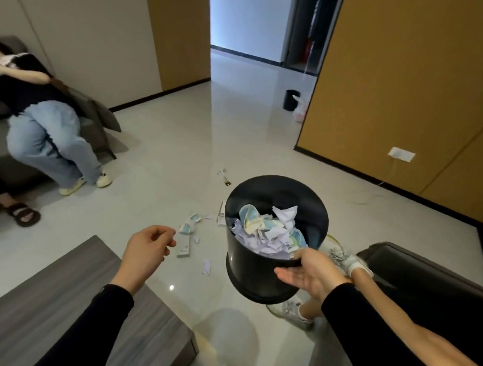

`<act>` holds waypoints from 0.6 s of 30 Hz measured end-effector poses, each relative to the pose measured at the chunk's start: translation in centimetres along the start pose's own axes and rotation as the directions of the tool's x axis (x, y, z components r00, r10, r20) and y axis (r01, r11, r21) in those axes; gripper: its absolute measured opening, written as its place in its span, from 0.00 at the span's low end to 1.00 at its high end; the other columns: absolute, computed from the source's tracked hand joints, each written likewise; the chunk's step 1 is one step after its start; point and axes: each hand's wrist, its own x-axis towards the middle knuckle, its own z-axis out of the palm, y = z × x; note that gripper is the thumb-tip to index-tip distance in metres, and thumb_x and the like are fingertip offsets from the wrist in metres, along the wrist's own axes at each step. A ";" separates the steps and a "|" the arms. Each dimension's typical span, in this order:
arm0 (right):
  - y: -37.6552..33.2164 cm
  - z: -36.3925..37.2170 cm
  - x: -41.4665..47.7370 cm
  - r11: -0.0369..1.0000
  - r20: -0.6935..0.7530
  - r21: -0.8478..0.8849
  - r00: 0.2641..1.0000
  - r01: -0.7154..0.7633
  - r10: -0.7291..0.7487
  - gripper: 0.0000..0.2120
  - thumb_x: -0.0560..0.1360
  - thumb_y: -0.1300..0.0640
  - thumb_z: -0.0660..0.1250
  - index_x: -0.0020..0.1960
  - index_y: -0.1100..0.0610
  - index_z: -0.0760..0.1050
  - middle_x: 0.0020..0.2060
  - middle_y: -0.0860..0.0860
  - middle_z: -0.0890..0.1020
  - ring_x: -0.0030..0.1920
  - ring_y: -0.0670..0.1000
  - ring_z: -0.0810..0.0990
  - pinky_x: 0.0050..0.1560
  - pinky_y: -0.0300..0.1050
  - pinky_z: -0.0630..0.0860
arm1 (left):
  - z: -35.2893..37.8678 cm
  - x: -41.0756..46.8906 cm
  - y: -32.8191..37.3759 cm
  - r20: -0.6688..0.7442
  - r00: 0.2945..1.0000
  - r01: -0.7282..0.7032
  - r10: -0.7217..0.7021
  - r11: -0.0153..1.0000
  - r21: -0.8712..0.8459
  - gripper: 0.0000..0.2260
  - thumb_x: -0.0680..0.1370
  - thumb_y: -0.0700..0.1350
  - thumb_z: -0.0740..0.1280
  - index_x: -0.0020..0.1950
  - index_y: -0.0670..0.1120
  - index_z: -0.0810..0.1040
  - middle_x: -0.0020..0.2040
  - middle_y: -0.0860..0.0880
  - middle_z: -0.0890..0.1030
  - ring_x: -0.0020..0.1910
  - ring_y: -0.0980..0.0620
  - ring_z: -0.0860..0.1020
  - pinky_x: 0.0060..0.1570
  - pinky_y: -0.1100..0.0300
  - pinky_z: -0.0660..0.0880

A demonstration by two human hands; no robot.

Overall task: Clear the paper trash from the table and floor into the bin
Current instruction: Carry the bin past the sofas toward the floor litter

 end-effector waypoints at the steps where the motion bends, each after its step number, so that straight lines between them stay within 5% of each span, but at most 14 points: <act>1: -0.7 0.2 1.0 1.000 0.005 0.003 1.000 -0.014 0.014 0.09 0.78 0.66 0.53 0.57 0.60 0.65 0.37 0.64 0.79 0.22 0.57 0.81 0.19 0.43 0.77 | 0.4 0.8 0.0 -0.012 1.000 0.009 -0.009 1.000 0.000 0.06 0.76 0.42 0.63 0.44 0.48 0.80 0.38 0.47 0.82 0.33 0.52 0.75 0.33 0.61 0.72; 8: -5.3 2.7 9.4 0.997 0.059 -0.018 0.995 -0.079 0.080 0.08 0.73 0.72 0.56 0.41 0.62 0.71 0.31 0.60 0.81 0.28 0.58 0.80 0.22 0.45 0.80 | 3.5 9.9 -0.3 -0.050 0.996 0.071 -0.072 0.997 -0.029 0.07 0.76 0.42 0.63 0.44 0.48 0.80 0.38 0.47 0.82 0.33 0.52 0.75 0.33 0.61 0.72; 13: -9.7 5.9 16.5 0.992 0.029 -0.059 0.993 -0.109 0.111 0.07 0.75 0.69 0.56 0.44 0.62 0.72 0.34 0.62 0.80 0.19 0.56 0.80 0.20 0.44 0.78 | 6.5 18.7 -0.3 -0.018 0.992 0.126 -0.127 0.990 -0.063 0.07 0.76 0.41 0.63 0.42 0.48 0.80 0.36 0.47 0.82 0.32 0.52 0.75 0.32 0.61 0.72; 18: -13.6 9.0 21.7 0.986 -0.016 -0.064 0.988 -0.152 0.151 0.08 0.75 0.69 0.56 0.43 0.64 0.72 0.22 0.59 0.81 0.22 0.57 0.80 0.20 0.42 0.78 | 7.9 26.3 1.0 0.025 0.988 0.156 -0.155 0.987 -0.045 0.07 0.76 0.41 0.63 0.41 0.47 0.80 0.35 0.48 0.82 0.30 0.54 0.74 0.31 0.63 0.72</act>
